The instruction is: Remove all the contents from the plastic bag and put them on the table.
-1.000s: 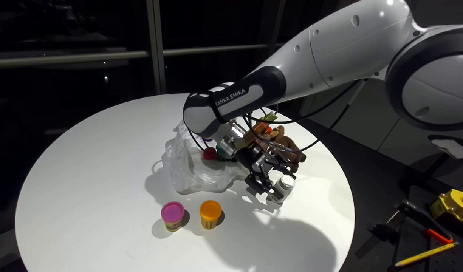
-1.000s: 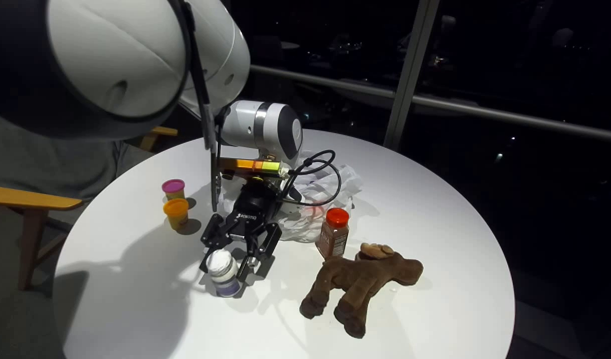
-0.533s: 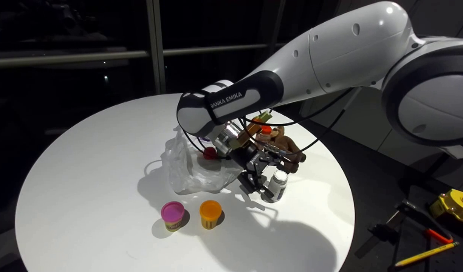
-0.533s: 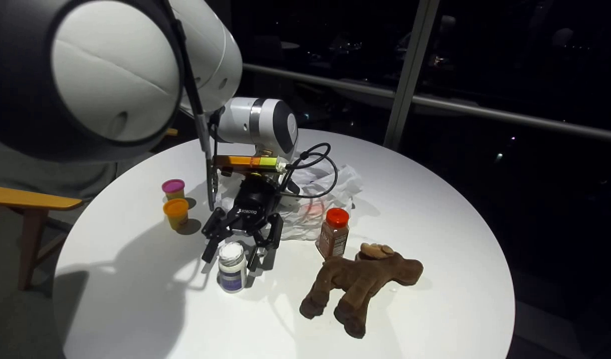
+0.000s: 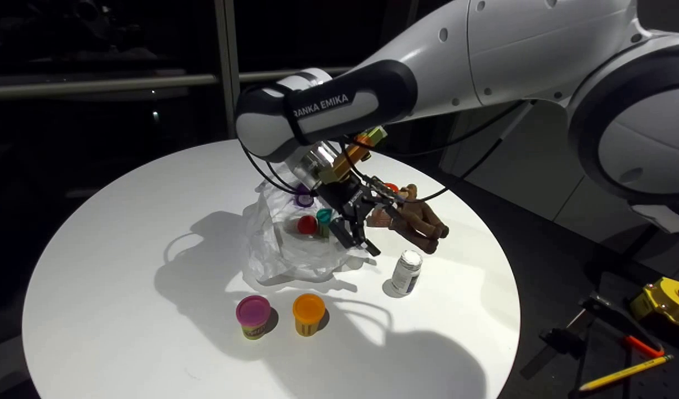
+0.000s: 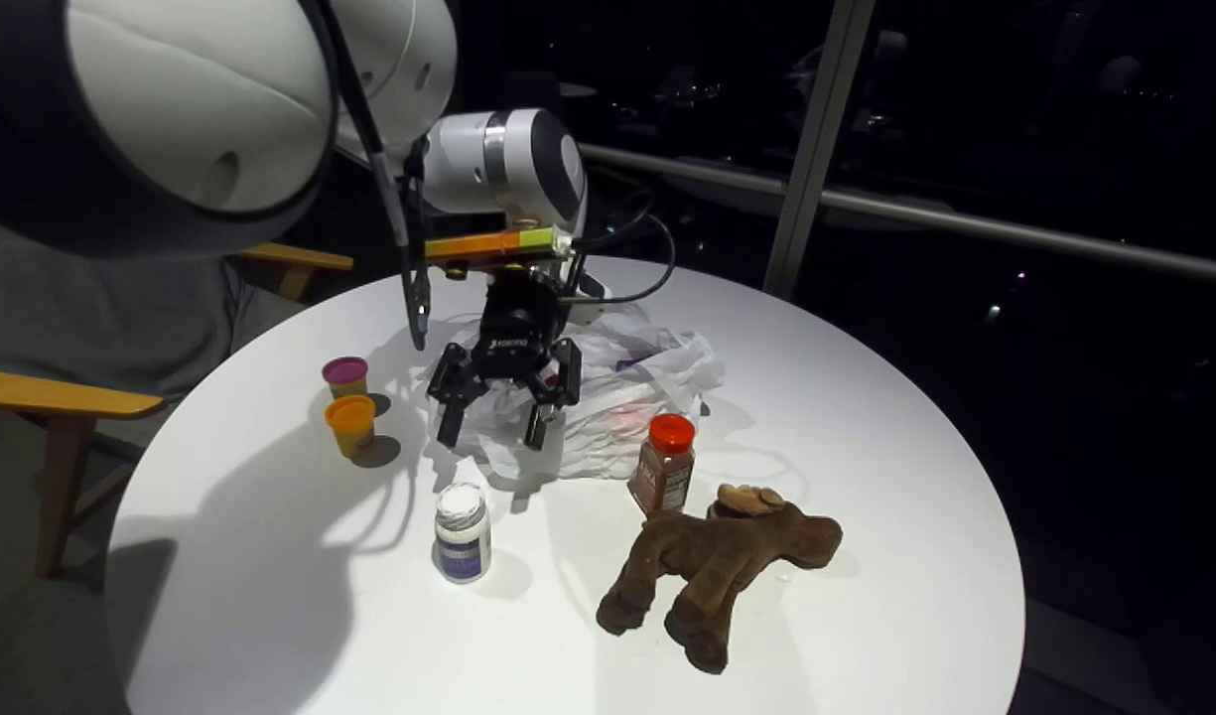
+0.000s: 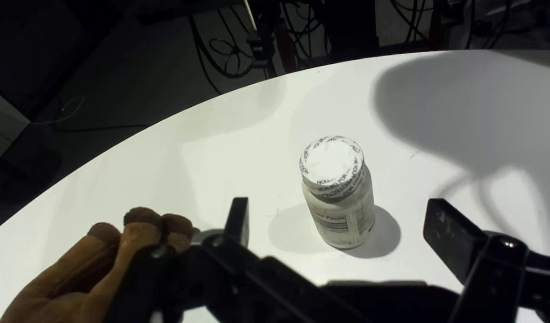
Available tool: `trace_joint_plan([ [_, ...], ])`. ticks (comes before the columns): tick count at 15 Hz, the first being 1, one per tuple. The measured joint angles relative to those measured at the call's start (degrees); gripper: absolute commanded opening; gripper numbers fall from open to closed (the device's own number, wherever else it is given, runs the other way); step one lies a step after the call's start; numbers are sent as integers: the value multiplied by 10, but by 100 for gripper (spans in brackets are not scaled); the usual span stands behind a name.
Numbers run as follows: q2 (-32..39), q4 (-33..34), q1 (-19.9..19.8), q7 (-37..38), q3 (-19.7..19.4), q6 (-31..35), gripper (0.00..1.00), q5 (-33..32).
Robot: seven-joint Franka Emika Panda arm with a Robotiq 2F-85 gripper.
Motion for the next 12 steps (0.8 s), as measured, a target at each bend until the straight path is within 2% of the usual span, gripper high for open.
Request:
trace_joint_plan([
  [2,-15,12,7,2,0,18,100,-1],
  [6,-37,35,22,24,4,105,100,0],
  [12,-39,45,34,49,8,288,100,1],
])
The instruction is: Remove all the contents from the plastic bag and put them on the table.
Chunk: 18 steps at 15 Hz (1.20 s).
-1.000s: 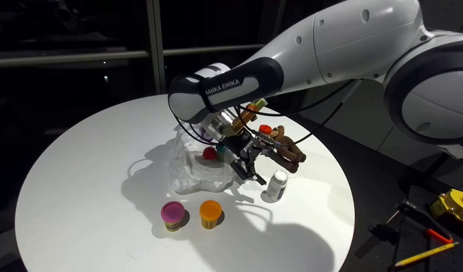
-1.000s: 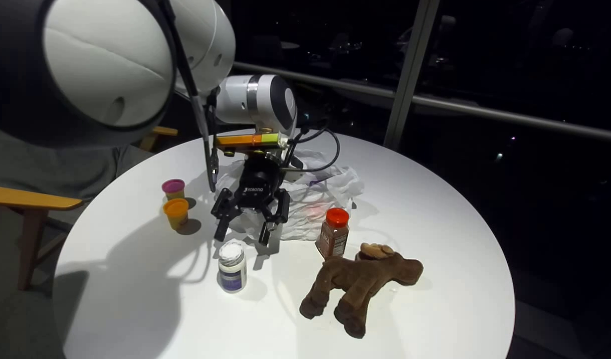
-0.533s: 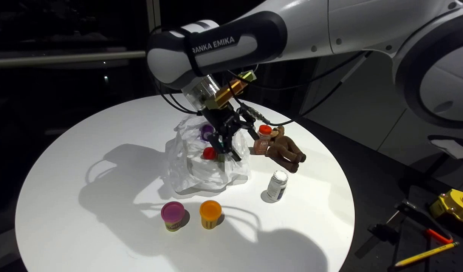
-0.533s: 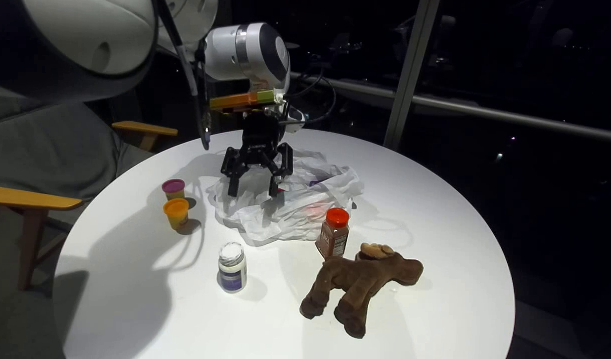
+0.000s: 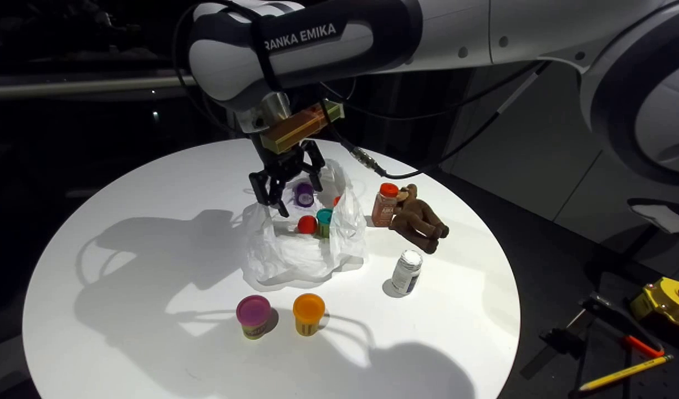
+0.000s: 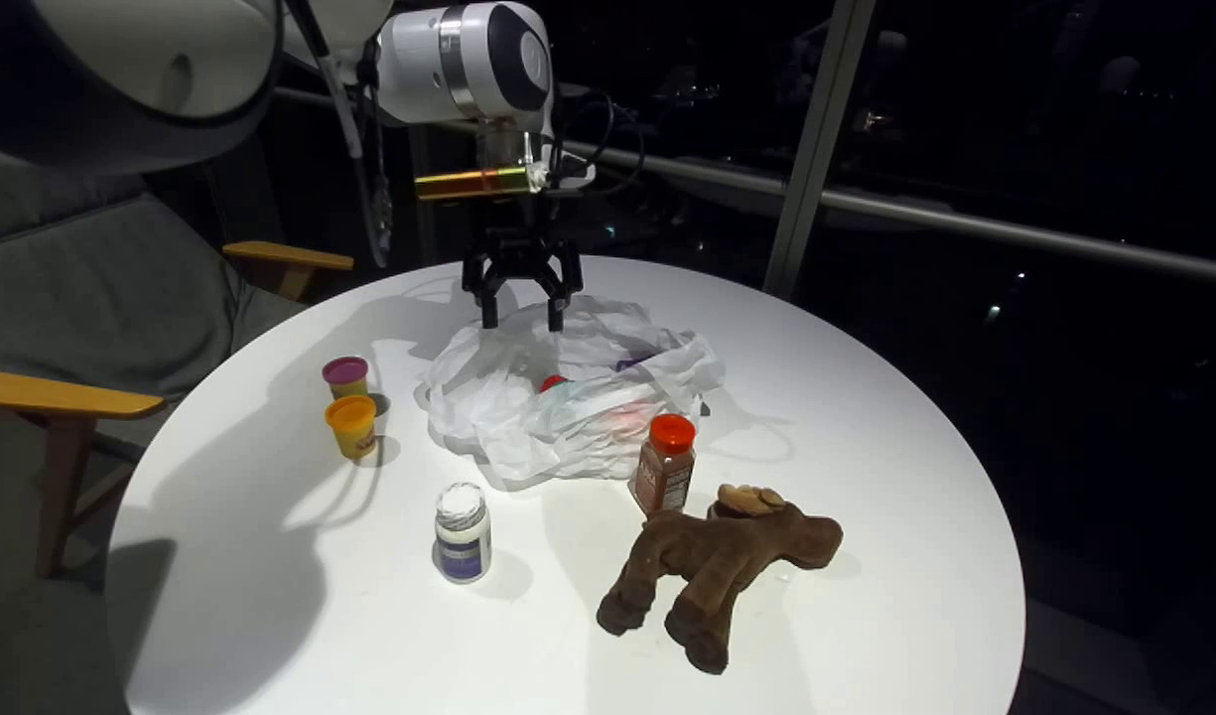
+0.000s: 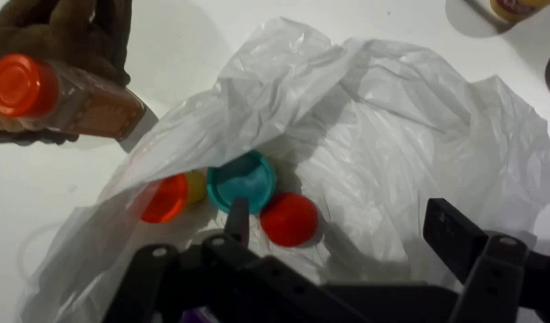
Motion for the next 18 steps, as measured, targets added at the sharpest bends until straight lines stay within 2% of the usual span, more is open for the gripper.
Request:
trace_joint_plan([
  [3,10,-1,-1,0,-8,88,100,-6],
  [6,26,-4,-4,-7,-19,129,100,-13],
  [18,40,-41,-28,-135,-22,135,100,-25],
])
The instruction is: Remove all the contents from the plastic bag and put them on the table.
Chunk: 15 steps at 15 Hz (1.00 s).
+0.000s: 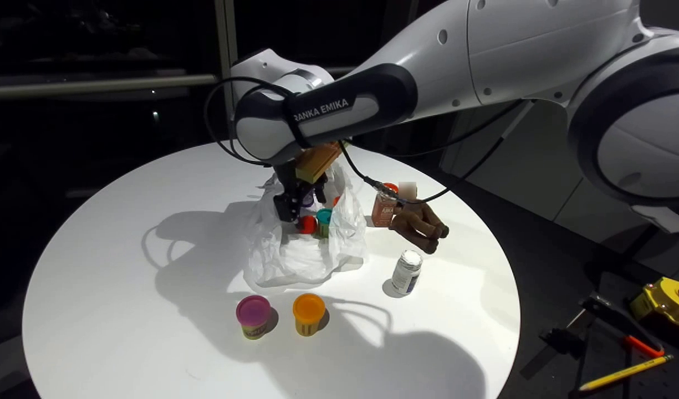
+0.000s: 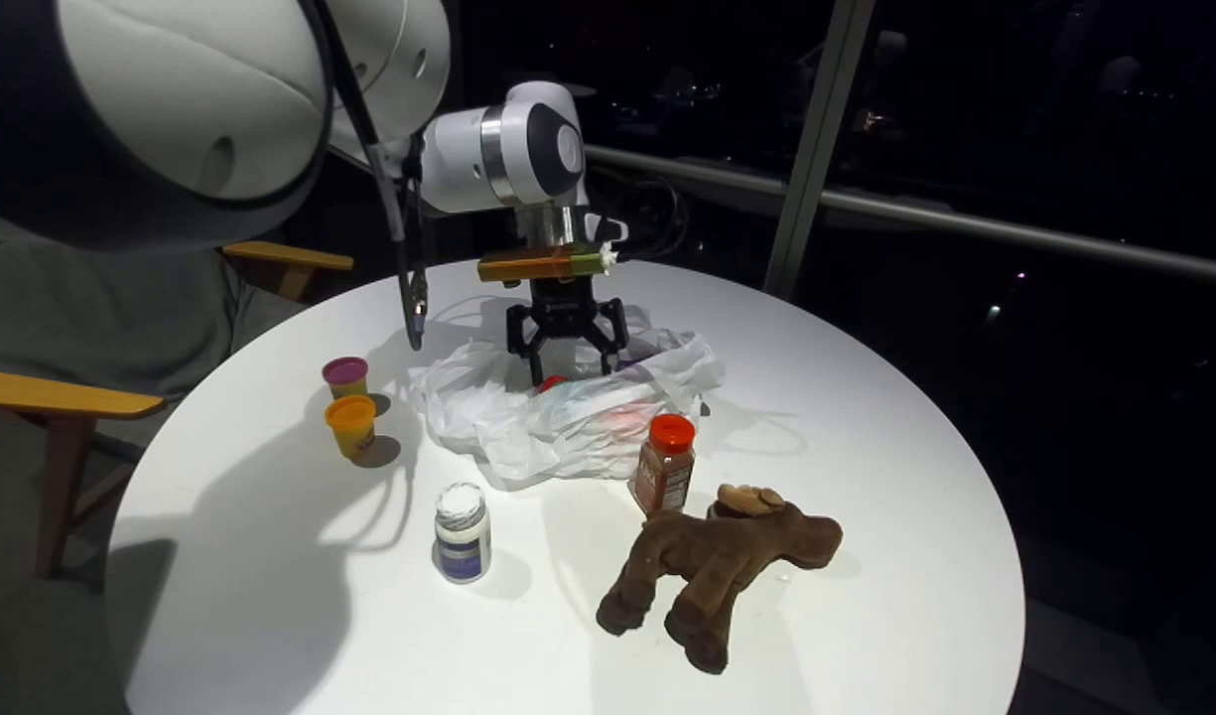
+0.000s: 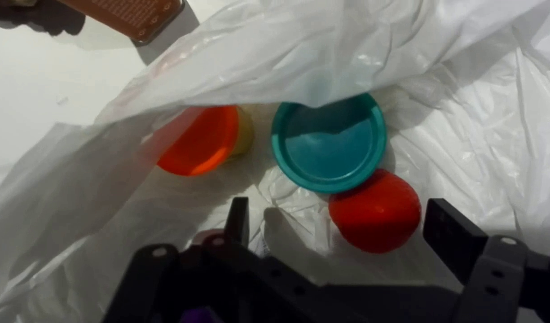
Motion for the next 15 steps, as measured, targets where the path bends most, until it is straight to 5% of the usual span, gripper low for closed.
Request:
trace_joint_plan([
  [5,0,-11,-13,-49,21,0,100,9],
  [7,0,-13,-15,-64,30,0,74,10],
  [12,-1,-15,-15,-76,45,0,35,10],
  [15,-5,-18,-15,-78,46,1,26,10],
])
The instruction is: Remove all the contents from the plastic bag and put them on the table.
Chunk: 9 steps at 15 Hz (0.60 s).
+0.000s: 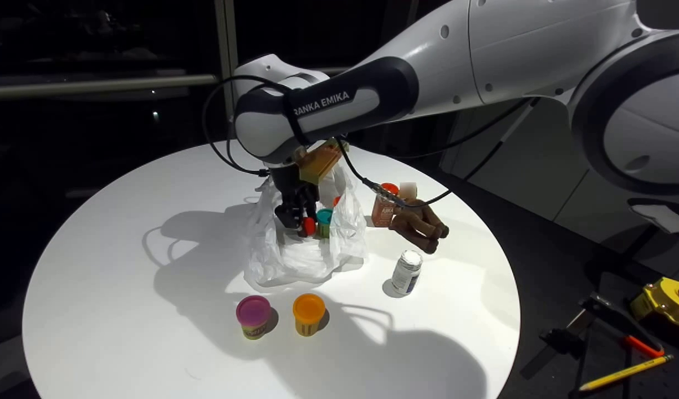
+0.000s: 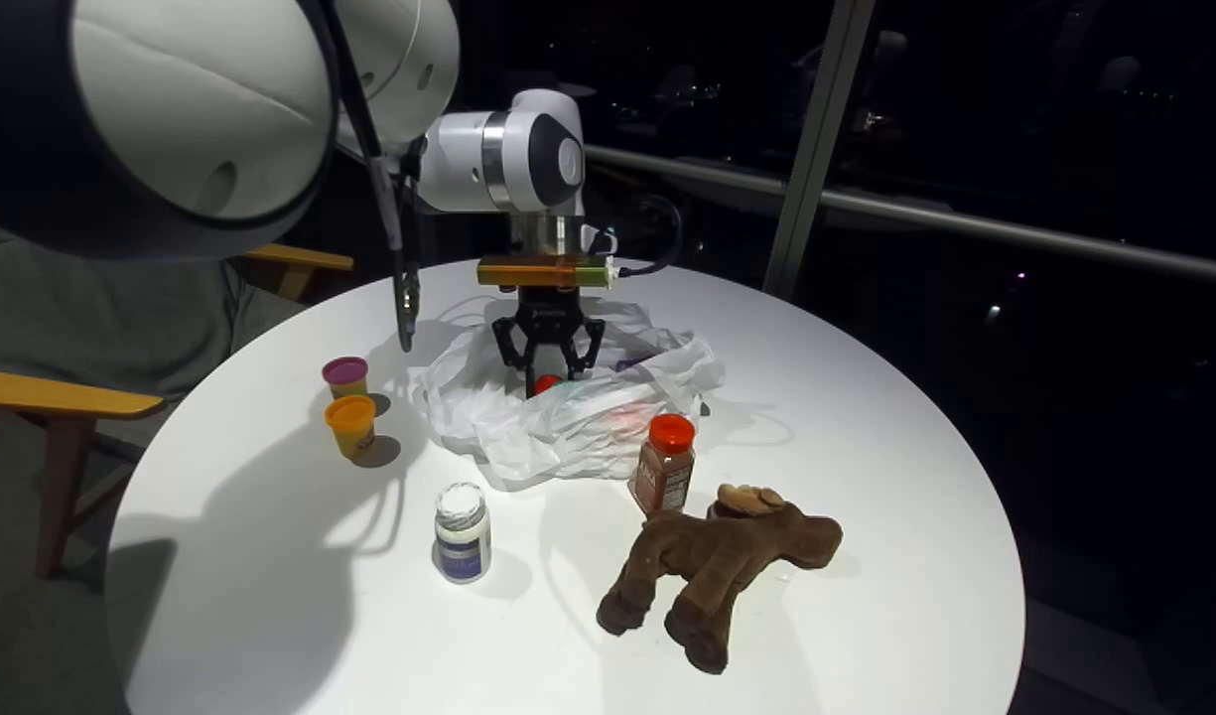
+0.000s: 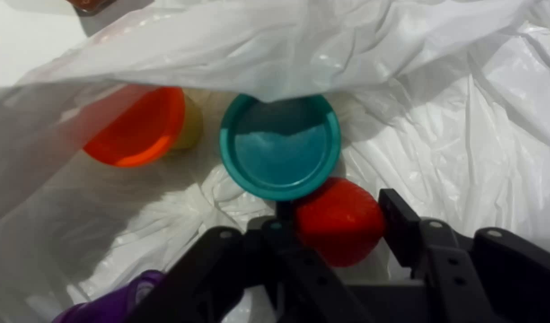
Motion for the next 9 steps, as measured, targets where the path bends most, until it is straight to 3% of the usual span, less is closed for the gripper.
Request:
trace_joint_plan([
  [5,-18,-2,0,19,-1,0,26,0],
  [9,-64,-14,1,78,-2,-4,26,0],
])
